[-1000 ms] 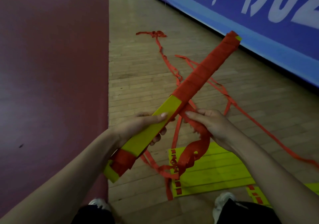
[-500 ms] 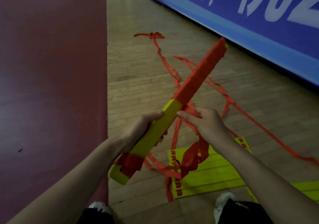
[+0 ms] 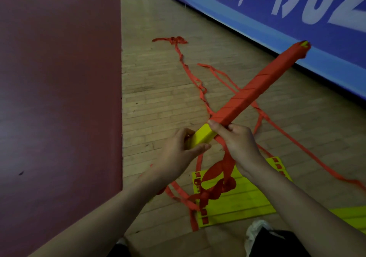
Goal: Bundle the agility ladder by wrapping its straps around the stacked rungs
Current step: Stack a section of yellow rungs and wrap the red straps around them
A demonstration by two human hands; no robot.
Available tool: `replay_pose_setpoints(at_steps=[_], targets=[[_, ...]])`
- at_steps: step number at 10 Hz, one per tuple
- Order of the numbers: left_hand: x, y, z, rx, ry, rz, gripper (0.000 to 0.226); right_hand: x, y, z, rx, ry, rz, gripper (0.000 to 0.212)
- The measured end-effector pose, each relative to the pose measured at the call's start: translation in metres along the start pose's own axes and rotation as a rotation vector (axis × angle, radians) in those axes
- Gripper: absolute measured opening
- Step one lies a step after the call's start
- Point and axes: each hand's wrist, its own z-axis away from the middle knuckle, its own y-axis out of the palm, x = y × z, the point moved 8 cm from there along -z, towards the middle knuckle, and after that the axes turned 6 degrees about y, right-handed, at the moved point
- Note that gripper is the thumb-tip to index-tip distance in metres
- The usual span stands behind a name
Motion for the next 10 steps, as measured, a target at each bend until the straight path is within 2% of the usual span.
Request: replay_pose_setpoints(at_steps=[1,2,3,4,5,6,7,8,9,10], targets=[[0.002,-0.005,0.0,0.097,-0.037,0.016,0.049,0.004,0.004,0.002,0.099,0.002,-0.061,0.047],[0.004,-0.007,0.002,0.35,-0.154,0.317,0.05,0.013,0.009,0.007,0.217,-0.005,-0.203,0.015],[0.012,-0.002,0.013,0.562,-0.308,0.567,0.048,0.022,0.013,0.011,0.269,-0.01,-0.294,0.016],[0.016,0.008,0.022,0.67,-0.393,0.718,0.048,0.025,0.014,0.012,0.288,-0.038,-0.27,0.016],[0.031,0.002,0.015,0.557,-0.426,0.574,0.073,0.035,0.015,0.019,0.321,-0.071,-0.303,0.014],[0.032,-0.004,0.008,0.409,-0.401,0.579,0.073,0.034,0.013,0.015,0.339,-0.066,-0.291,0.012],[0.022,-0.001,0.008,0.344,-0.377,0.63,0.055,0.028,0.012,0.013,0.335,-0.045,-0.246,0.011],[0.011,-0.001,0.01,0.304,-0.348,0.69,0.048,0.027,0.012,0.013,0.353,-0.05,-0.205,0.009],[0.009,-0.002,0.009,0.279,-0.35,0.689,0.05,0.021,0.011,0.011,0.364,0.024,-0.142,0.022],[0.007,-0.003,0.007,0.264,-0.347,0.673,0.056,0.015,0.005,0.008,0.35,0.088,-0.05,0.014]])
